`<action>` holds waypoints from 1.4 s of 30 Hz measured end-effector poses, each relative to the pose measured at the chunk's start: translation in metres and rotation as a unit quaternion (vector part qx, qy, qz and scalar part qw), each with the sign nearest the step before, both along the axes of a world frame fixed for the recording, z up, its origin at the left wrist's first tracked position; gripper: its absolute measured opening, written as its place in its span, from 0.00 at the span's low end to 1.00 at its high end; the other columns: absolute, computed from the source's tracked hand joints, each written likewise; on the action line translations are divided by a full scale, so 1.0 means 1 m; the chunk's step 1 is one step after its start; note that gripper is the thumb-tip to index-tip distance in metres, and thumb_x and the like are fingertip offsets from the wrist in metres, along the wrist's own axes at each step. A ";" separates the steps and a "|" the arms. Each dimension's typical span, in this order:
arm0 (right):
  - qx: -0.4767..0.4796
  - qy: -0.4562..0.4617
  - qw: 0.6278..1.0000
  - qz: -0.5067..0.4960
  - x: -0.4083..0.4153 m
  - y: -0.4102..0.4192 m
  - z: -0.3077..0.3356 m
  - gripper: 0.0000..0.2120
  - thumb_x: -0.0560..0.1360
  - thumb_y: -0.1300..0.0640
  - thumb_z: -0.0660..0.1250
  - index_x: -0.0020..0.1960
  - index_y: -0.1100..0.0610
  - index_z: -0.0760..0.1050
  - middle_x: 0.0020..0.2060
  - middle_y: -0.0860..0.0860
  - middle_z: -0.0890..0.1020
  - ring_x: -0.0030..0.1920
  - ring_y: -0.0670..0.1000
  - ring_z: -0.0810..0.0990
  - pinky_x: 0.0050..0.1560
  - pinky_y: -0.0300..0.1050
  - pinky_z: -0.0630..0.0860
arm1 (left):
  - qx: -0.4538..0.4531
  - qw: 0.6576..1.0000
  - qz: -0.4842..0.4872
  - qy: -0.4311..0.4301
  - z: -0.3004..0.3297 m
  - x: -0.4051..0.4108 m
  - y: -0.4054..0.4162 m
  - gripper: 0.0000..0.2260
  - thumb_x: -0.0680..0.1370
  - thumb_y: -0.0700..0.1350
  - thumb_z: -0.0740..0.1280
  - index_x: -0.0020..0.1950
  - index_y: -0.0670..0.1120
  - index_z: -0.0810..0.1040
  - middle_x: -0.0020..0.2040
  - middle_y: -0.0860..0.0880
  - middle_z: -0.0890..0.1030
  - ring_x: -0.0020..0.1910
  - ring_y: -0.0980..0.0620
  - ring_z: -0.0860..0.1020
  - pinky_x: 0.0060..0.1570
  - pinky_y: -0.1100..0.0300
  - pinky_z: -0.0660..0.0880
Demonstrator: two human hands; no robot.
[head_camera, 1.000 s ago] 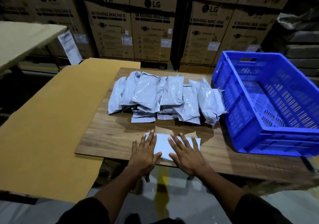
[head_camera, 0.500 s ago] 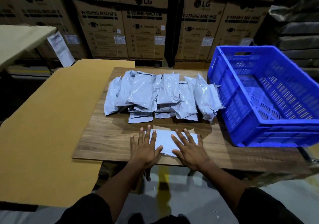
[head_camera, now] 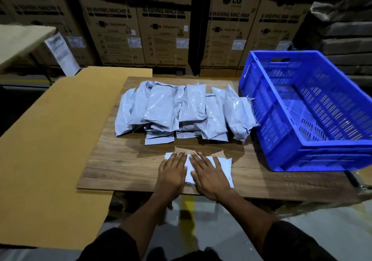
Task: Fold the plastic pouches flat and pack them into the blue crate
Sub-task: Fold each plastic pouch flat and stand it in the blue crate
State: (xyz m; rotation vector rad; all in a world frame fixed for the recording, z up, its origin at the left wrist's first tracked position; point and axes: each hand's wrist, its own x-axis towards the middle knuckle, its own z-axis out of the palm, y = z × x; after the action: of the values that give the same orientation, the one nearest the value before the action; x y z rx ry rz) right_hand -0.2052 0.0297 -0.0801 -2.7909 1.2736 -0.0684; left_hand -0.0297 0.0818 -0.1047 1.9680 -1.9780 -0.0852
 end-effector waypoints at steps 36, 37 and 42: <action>0.040 0.072 0.995 -0.062 -0.053 0.001 -0.009 0.33 0.82 0.33 0.39 0.81 0.47 0.56 0.81 0.48 0.52 0.80 0.60 0.50 0.75 0.63 0.57 | 0.104 0.993 -0.028 -0.049 -0.001 0.005 0.009 0.33 0.80 0.69 0.51 0.82 0.55 0.60 0.80 0.48 0.64 0.75 0.30 0.63 0.67 0.33 0.66; 0.042 0.074 0.995 -0.057 -0.055 0.000 -0.009 0.33 0.81 0.32 0.38 0.81 0.46 0.54 0.81 0.48 0.50 0.80 0.60 0.48 0.76 0.62 0.56 | 0.108 0.992 -0.037 -0.050 -0.003 0.008 0.010 0.33 0.80 0.70 0.49 0.82 0.56 0.58 0.81 0.48 0.62 0.76 0.30 0.61 0.68 0.33 0.65; 0.052 0.083 0.995 -0.036 -0.065 -0.003 0.001 0.39 0.75 0.27 0.30 0.81 0.43 0.41 0.80 0.44 0.38 0.80 0.57 0.39 0.77 0.57 0.44 | 0.137 0.988 -0.053 -0.039 -0.001 0.020 0.016 0.41 0.72 0.77 0.32 0.81 0.59 0.34 0.84 0.51 0.39 0.81 0.36 0.39 0.77 0.36 0.48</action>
State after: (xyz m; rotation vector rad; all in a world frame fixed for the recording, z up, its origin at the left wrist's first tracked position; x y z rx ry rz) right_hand -0.2700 0.0267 -0.0787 -2.7105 1.3694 0.2242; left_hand -0.0098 0.0977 -0.1056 2.0563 -2.2223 -0.3264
